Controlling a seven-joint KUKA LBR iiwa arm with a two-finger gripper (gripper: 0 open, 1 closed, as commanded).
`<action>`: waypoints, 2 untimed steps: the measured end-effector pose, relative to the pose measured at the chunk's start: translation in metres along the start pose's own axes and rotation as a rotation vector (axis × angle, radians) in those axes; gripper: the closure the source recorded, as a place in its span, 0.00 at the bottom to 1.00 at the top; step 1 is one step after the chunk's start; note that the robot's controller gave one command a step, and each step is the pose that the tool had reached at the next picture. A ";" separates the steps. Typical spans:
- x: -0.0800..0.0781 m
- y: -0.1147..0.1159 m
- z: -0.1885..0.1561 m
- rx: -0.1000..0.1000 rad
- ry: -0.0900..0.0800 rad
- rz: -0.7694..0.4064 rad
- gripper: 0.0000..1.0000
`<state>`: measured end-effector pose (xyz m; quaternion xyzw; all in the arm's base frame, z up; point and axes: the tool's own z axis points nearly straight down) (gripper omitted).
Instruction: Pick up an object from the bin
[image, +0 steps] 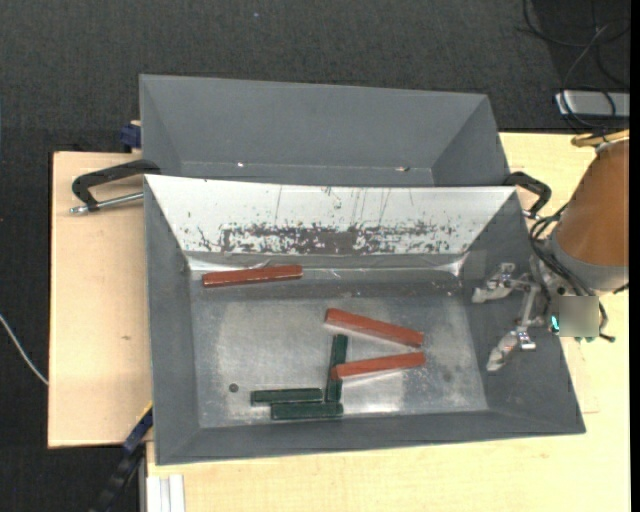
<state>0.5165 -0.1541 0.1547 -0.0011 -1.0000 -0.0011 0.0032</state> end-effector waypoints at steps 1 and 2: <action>-0.002 0.001 -0.004 0.002 -0.007 -0.002 0.00; -0.011 0.046 0.041 0.003 -0.010 -0.099 0.00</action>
Offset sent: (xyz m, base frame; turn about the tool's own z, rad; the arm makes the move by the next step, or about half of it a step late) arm 0.0157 0.0890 -0.0847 -0.1914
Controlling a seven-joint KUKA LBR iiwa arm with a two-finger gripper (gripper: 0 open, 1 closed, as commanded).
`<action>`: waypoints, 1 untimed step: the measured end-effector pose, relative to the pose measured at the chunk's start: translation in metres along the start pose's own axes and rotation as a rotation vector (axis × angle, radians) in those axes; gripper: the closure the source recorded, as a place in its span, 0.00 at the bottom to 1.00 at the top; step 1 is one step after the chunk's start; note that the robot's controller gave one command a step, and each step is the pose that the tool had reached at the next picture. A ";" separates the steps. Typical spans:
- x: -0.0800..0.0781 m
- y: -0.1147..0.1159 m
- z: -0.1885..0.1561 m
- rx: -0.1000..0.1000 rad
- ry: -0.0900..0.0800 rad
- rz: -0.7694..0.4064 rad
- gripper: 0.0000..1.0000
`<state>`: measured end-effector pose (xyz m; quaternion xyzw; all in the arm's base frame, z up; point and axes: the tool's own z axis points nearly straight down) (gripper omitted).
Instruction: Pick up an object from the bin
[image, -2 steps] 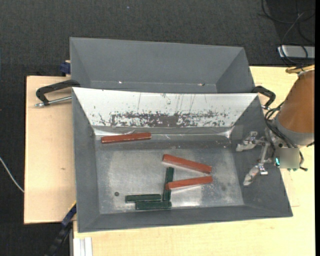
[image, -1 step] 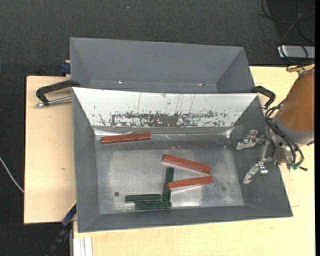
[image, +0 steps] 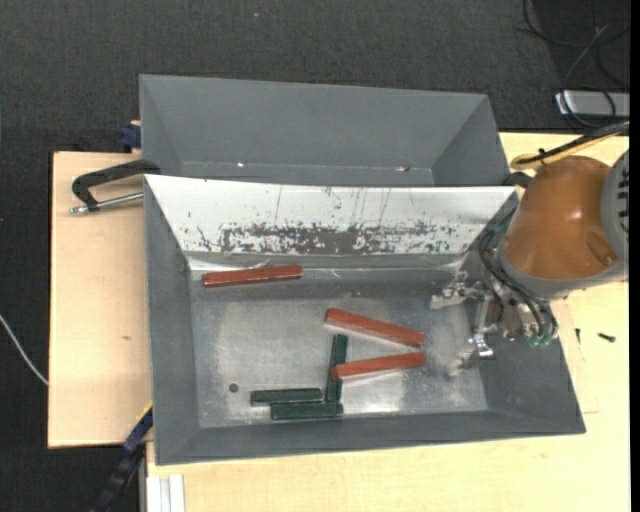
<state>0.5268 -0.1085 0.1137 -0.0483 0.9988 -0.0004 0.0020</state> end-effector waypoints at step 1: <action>-0.026 -0.004 0.037 -0.003 -0.004 -0.024 0.00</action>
Offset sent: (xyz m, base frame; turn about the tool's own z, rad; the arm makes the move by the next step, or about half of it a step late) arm 0.0223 0.0509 -0.0418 -0.1318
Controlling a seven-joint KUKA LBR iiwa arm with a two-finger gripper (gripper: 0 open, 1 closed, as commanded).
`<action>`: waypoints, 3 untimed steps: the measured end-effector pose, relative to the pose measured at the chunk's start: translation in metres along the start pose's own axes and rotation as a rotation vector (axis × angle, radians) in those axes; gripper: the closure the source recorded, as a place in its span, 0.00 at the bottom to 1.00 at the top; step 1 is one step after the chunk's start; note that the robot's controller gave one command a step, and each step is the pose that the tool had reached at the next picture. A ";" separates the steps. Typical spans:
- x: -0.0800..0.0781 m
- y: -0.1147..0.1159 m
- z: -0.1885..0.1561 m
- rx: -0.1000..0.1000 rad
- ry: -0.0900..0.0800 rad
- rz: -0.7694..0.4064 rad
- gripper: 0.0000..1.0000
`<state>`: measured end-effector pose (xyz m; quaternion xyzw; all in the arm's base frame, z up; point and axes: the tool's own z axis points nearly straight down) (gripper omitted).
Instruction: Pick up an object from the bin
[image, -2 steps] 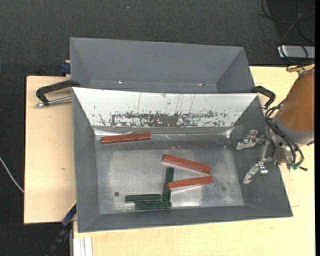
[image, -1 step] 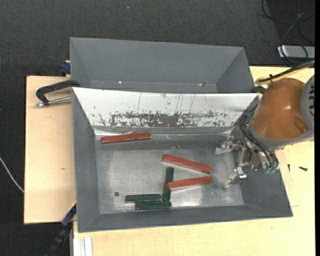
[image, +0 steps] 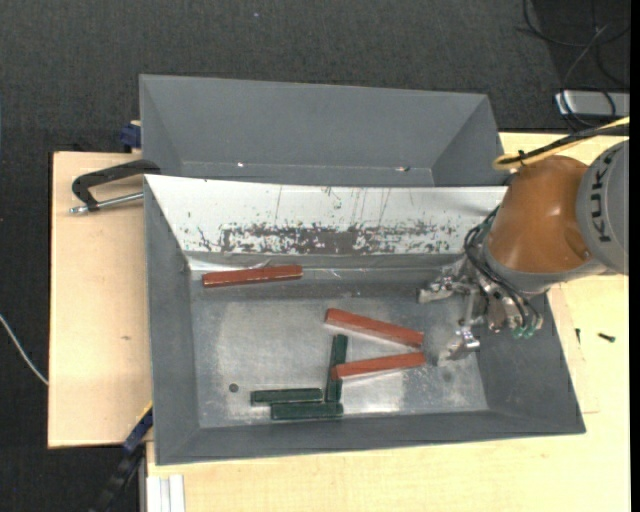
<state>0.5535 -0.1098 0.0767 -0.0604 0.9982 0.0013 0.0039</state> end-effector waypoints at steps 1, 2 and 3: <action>-0.005 0.053 0.000 0.002 0.004 -0.107 1.00; -0.005 0.053 0.000 0.002 0.004 -0.107 1.00; -0.014 0.075 -0.001 0.015 0.001 -0.035 1.00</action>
Offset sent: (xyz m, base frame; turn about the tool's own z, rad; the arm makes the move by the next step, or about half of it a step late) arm 0.0000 0.0000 0.0000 0.0000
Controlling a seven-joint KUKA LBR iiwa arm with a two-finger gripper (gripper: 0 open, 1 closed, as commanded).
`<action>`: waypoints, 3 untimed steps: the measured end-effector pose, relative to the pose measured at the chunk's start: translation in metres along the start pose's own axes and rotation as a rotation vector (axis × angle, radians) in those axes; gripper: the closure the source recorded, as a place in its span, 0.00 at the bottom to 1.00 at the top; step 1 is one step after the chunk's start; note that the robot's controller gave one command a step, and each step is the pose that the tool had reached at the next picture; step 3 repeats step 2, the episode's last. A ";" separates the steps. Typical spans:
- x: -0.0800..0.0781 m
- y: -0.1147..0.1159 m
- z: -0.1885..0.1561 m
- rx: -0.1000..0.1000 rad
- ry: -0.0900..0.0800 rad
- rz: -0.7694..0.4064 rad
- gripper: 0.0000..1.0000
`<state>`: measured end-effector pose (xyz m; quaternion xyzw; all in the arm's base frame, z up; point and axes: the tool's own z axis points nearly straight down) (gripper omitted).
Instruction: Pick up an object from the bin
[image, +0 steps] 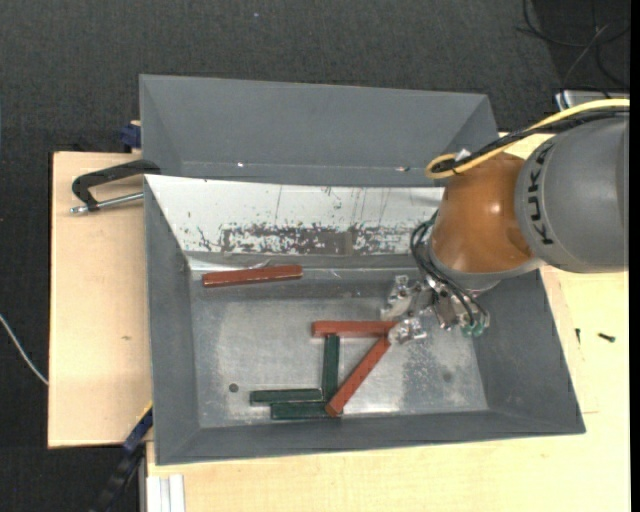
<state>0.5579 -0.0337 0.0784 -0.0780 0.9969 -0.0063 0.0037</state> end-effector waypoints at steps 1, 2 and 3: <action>-0.008 0.038 -0.002 -0.004 -0.009 0.089 1.00; -0.013 0.027 -0.198 -0.013 0.002 0.050 1.00; -0.013 0.027 -0.198 -0.013 0.002 0.050 1.00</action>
Offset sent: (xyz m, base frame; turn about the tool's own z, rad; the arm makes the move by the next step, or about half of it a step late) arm 0.0083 0.0270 0.2320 0.0371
